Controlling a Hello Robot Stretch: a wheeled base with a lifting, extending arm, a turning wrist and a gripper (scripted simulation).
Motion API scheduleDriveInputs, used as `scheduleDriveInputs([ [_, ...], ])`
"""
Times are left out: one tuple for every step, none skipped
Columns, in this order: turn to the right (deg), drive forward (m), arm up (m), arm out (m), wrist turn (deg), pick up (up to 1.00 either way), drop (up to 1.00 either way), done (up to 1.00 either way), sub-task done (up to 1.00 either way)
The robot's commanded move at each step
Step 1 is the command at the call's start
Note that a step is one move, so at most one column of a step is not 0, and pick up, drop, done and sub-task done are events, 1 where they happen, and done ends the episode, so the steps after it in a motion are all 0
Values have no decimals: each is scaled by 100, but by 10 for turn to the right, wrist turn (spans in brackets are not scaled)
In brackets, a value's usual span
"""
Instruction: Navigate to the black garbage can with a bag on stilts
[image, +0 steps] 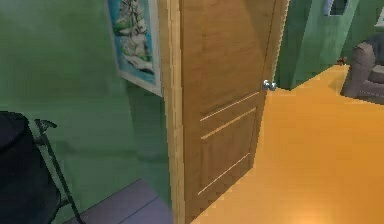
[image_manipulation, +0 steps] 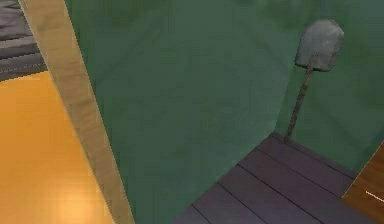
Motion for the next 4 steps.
scheduleDriveInputs([
  [60,0,0,0,0,0,0,0,0],
  [0,10,0,0,0,0,0,0,0],
  [-360,0,0,0,0,0,0,0,0],
  [0,25,0,0,0,0,0,0,0],
])
